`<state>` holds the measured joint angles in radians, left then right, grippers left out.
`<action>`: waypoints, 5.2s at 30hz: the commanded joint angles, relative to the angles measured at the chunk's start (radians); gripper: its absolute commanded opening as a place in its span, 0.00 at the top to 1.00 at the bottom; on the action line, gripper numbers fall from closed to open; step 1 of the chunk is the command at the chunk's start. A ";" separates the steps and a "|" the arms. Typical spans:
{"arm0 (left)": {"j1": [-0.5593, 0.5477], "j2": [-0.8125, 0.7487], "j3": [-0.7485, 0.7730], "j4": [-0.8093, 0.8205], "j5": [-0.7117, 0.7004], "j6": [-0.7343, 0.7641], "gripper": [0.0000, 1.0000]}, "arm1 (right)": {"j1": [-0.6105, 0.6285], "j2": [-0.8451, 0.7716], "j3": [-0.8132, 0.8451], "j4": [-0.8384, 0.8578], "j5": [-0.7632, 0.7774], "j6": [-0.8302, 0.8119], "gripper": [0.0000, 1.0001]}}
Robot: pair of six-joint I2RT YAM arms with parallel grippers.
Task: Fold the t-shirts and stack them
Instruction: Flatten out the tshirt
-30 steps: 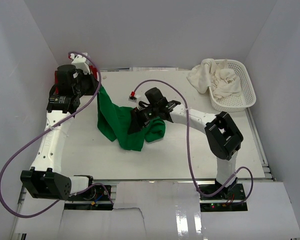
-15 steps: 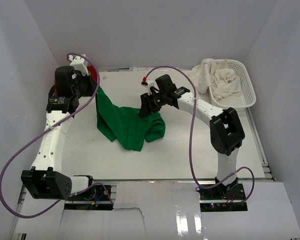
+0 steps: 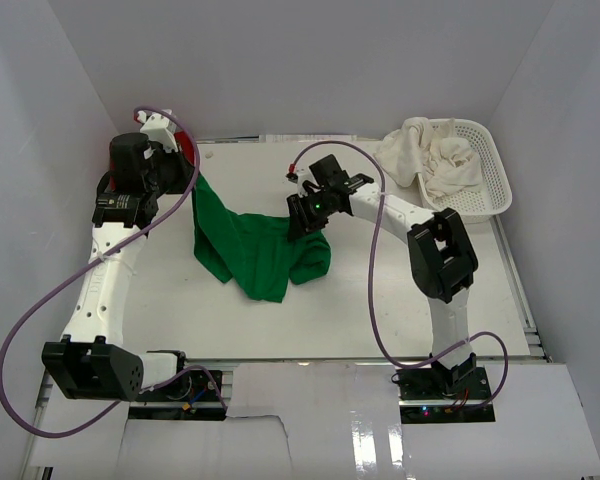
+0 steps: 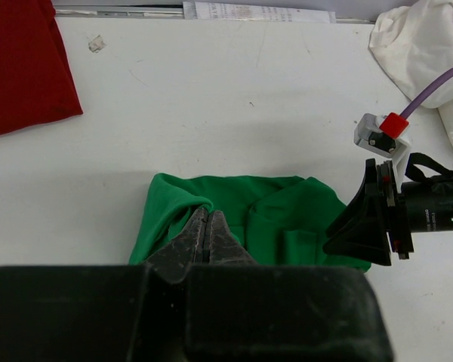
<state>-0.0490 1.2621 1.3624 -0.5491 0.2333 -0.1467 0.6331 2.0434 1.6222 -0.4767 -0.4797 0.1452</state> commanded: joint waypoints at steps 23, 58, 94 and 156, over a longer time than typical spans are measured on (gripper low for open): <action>0.003 -0.041 -0.014 0.015 0.026 -0.001 1.00 | -0.018 0.101 0.093 0.004 -0.045 -0.041 0.55; 0.005 -0.104 -0.112 0.061 0.047 -0.051 1.00 | -0.139 -0.343 -0.079 -0.068 -0.013 -0.012 0.92; 0.005 -0.595 -0.322 0.093 0.009 -0.191 1.00 | -0.263 -1.022 0.059 -0.046 0.259 -0.125 0.92; -0.023 -0.855 0.102 0.511 0.092 -0.246 1.00 | -0.783 -1.402 0.410 0.355 0.133 0.048 0.92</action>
<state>-0.0742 0.4206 1.4258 -0.0456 0.3202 -0.4015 -0.1501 0.6510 2.0350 -0.2512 -0.3351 0.1265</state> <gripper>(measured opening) 0.015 0.079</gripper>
